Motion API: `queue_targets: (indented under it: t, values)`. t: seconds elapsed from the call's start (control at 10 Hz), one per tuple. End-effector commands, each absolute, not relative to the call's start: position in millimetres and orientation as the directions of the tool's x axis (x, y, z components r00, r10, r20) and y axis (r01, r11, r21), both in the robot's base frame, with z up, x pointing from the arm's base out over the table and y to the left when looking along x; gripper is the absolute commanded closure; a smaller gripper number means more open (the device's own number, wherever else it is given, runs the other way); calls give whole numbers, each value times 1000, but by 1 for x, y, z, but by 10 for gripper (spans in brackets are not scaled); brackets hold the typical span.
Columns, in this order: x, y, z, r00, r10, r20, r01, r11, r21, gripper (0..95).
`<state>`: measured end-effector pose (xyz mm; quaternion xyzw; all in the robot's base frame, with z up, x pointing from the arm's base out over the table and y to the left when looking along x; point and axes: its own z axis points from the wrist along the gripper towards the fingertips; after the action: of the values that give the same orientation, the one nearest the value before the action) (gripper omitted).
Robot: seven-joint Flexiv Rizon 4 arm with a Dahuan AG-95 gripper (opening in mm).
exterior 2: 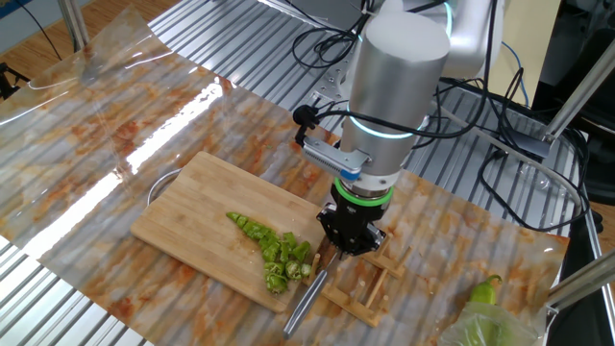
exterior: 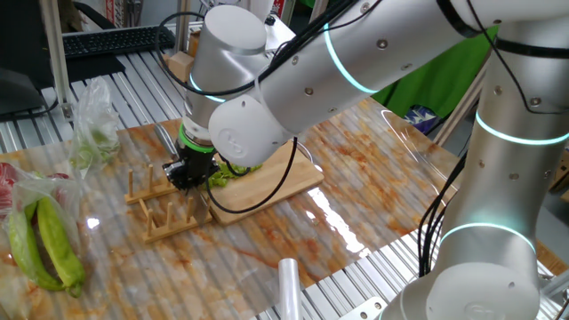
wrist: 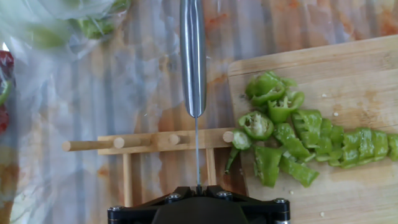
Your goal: Chop the chili peppers
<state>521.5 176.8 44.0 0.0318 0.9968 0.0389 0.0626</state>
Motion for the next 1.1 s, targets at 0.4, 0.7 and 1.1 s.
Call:
queue_targets:
  t: [0.4,0.7,1.1]
  values:
    - [521,177,42,-989,82,-126,74,995,70,760]
    - [521,177,42,-988,90,-127,83,994,66,760]
    - [518,173,55,-990,95,-109,87,994,71,760]
